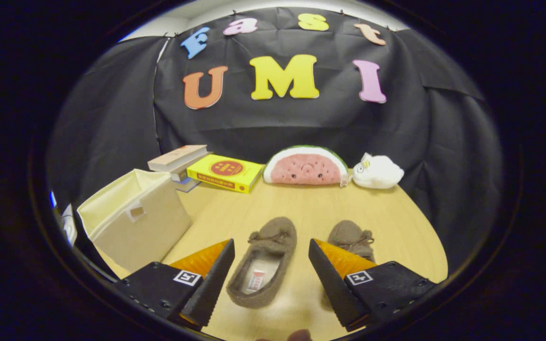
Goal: Open the storage box then place both shoes into the box .Put the left shoe in first, then the right shoe, with the right side of both shoes facing outward in a uniform manner.
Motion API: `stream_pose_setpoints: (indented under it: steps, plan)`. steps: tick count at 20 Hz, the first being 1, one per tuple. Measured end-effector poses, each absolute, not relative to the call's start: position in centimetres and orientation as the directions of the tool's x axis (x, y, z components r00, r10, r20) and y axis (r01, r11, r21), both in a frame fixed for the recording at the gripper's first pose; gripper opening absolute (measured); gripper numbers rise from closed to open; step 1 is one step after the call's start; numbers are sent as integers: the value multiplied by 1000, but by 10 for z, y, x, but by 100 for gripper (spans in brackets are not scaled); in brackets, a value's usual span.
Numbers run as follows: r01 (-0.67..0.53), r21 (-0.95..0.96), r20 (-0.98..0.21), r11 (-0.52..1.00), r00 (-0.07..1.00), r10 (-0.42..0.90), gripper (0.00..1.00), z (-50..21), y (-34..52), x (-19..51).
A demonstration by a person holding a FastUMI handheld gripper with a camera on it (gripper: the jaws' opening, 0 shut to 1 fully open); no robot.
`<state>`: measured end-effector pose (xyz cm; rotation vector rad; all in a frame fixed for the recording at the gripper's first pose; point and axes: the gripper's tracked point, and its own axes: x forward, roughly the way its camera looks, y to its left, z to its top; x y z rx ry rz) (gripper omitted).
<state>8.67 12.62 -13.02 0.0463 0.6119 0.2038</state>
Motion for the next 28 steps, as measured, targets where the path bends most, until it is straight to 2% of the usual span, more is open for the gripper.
stream_pose_setpoints:
  steps: [8, 10, 12, 15, 17, 19, 23, 28]
  plan:
    - [-72, 141, -706, 987, 692, 151, 96, -190, 117, 101]
    - [-44, 185, -718, 982, 677, 165, 92, -198, 119, 108]
    - [-22, 226, -725, 974, 664, 183, 70, -204, 123, 113]
    - [26, 217, -747, 976, 648, 149, 25, -211, 115, 114]
    - [36, 239, -754, 970, 636, 162, 4, -211, 114, 112]
    - [59, 292, -750, 955, 634, 190, 0, -208, 112, 110]
    - [101, 410, -732, 906, 630, 261, 0, -193, 119, 98]
    - [100, 536, -669, 838, 656, 350, 0, -133, 144, 79]
